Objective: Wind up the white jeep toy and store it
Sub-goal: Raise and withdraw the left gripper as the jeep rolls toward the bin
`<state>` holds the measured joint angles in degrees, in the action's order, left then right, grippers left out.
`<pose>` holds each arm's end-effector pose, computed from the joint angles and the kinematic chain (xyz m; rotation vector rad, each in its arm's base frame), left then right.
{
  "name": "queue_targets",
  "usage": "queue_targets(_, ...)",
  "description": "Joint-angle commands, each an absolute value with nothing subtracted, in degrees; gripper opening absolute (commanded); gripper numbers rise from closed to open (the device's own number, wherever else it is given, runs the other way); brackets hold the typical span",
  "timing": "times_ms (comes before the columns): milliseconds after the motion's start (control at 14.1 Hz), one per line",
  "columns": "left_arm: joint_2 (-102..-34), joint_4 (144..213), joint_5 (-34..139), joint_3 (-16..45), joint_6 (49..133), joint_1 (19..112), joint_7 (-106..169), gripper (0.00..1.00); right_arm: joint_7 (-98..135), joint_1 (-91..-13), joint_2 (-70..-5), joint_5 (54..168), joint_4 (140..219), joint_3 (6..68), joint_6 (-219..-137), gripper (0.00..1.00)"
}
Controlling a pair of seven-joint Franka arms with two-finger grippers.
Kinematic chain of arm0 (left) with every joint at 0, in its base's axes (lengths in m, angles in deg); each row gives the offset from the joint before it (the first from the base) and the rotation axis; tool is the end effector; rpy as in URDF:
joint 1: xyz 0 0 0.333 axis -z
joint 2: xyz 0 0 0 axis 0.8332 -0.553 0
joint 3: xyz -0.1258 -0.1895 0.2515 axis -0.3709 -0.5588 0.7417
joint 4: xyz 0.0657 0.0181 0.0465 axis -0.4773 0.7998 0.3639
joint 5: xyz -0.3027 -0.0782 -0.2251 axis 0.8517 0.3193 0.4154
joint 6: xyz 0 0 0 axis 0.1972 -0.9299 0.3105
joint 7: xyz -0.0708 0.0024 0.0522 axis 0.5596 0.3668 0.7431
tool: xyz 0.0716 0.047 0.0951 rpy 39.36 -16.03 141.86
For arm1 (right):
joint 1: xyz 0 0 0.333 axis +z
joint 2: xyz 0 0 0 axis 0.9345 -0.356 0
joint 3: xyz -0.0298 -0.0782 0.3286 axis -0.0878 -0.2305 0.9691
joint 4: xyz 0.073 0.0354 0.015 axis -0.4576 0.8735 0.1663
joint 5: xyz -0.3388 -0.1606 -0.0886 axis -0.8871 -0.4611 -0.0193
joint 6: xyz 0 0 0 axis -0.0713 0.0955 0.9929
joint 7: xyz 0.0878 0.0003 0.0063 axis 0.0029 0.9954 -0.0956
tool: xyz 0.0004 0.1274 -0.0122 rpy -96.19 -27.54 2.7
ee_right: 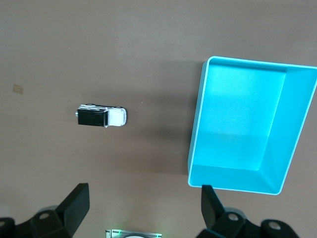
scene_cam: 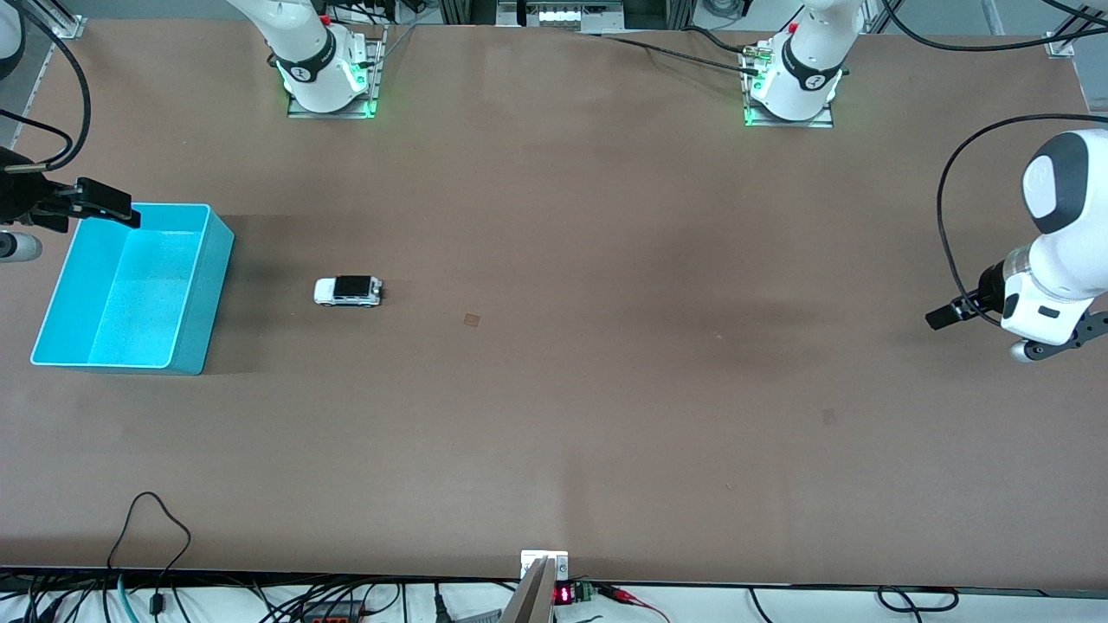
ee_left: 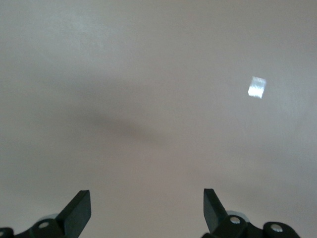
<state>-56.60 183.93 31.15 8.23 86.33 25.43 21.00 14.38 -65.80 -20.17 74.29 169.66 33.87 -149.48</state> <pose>0.5962 0.1002 0.4042 -2.9985 -0.4887 0.1391 0.5657 -0.0456 0.5721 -3.1185 -0.1085 0.2216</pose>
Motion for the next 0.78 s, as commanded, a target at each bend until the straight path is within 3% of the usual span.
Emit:
queue_targets(0, -55.74, 175.36, 32.03, 7.54, 74.64, 26.1, 30.82, 1.0, 14.79, -66.07, -19.82, 74.9, 170.39, 33.95, -149.91, 1.0)
queue_targets(212, -55.57, 167.53, 32.11, 7.37, 66.53, 27.76, 34.63, 1.0, 14.26, -66.15, -20.08, 74.81, 170.3, 33.95, -150.0, 1.0)
queue_targets(566, -54.34, 163.92, 35.72, 8.24, 66.42, 36.9, 31.47, 1.0, 13.47, -65.63, -20.26, 74.81, 169.24, 34.13, -149.12, 1.0)
queue_targets(708, -53.47, 162.24, 35.54, 11.82, 66.25, 42.42, 31.91, 1.0, 10.24, -65.63, -19.74, 74.9, 169.85, 34.3, -148.07, 1.0)
